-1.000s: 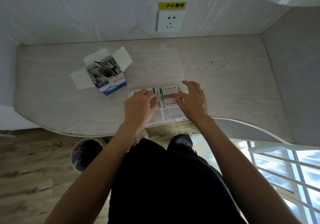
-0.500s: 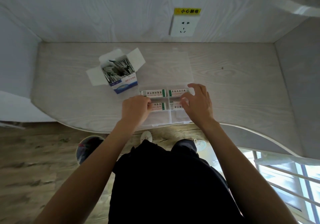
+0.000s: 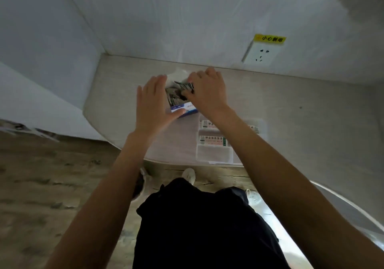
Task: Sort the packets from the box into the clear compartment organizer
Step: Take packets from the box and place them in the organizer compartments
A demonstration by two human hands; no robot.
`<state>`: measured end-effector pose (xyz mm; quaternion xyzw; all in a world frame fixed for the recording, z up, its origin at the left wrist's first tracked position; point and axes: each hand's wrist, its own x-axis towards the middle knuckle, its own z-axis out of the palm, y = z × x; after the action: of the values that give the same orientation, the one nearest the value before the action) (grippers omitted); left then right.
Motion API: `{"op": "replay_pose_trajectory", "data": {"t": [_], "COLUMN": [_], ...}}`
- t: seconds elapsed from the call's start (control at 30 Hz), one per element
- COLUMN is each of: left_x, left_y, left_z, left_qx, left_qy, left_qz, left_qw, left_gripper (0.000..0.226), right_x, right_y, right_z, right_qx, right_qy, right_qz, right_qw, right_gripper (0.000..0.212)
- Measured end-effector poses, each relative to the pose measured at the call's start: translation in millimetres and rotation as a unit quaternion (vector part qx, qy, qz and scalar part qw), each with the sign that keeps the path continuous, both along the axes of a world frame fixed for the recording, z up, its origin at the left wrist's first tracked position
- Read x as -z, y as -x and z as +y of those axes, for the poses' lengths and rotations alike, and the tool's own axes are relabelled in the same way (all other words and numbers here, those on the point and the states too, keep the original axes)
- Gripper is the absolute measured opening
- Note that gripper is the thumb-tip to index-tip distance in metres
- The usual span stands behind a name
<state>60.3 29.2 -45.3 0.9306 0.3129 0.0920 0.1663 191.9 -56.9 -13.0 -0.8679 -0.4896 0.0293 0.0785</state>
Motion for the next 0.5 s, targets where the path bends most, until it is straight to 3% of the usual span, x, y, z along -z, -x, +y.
{"op": "replay_pose_trajectory", "data": {"t": [0.13,0.5], "left_x": [16,26], "left_y": [-7,-3], "left_z": [8,7], "left_qx": [0.002,-0.018], "left_qy": [-0.008,0.003], "left_qz": [-0.005,-0.054], "left_qw": [1.000,0.998], "left_gripper": [0.074,0.073], "right_x": [11,17], "right_y": [7,8], "right_z": [28,24], "right_qx": [-0.006,-0.042], "right_qy": [0.102,0.024], "right_qz": [-0.083,0.009], "right_qw": [0.991,0.999], "right_gripper": [0.022,0.027]}}
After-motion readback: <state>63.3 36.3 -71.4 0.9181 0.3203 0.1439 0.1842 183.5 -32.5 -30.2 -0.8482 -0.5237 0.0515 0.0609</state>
